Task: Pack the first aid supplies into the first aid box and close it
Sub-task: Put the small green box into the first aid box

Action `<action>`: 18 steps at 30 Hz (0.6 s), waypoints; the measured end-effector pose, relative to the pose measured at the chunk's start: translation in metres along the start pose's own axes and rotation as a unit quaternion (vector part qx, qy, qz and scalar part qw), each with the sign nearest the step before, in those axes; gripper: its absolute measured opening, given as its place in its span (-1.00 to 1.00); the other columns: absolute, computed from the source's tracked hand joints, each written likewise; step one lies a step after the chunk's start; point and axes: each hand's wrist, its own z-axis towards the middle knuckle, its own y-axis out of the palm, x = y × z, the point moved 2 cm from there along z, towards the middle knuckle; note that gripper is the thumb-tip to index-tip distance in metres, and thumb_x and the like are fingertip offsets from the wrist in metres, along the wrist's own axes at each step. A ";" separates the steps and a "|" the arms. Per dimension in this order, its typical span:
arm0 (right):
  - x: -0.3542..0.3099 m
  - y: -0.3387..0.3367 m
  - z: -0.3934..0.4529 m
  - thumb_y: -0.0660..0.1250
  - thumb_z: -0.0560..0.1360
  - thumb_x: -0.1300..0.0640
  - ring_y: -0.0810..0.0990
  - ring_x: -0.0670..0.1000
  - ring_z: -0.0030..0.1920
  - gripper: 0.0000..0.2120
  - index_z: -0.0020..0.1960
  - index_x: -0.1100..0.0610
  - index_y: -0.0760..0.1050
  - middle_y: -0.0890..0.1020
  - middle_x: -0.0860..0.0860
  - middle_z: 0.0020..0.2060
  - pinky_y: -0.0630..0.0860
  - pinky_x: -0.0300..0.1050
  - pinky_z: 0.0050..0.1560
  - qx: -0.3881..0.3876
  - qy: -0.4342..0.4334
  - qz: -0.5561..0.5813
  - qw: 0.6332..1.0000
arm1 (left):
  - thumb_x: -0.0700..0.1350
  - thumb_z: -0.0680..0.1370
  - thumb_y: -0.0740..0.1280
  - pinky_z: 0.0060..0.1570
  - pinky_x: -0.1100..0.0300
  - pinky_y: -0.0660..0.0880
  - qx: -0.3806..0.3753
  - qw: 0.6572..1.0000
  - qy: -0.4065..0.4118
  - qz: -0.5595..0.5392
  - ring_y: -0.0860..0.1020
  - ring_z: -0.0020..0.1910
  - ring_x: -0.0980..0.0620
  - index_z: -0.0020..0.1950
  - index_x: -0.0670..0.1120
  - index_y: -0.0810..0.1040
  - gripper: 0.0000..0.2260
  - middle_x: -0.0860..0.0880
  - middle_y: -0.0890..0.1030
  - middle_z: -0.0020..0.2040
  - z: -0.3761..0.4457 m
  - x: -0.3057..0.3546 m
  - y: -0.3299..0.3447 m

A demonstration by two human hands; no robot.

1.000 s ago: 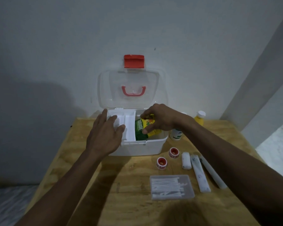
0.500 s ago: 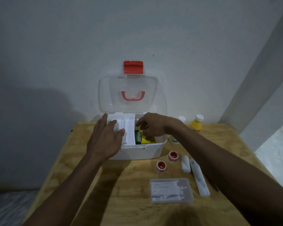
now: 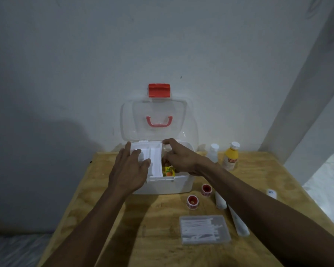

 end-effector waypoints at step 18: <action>-0.005 0.012 -0.005 0.21 0.63 0.01 0.53 0.08 0.20 -0.43 0.55 -0.06 0.03 0.49 0.14 0.35 0.42 0.06 0.33 0.017 -0.067 -0.080 0.994 | 0.17 0.60 0.12 0.44 -0.06 0.20 -0.002 1.000 0.002 0.012 0.11 0.54 -0.11 0.44 -0.01 0.33 -0.54 -0.05 0.12 0.58 0.001 -0.002 0.003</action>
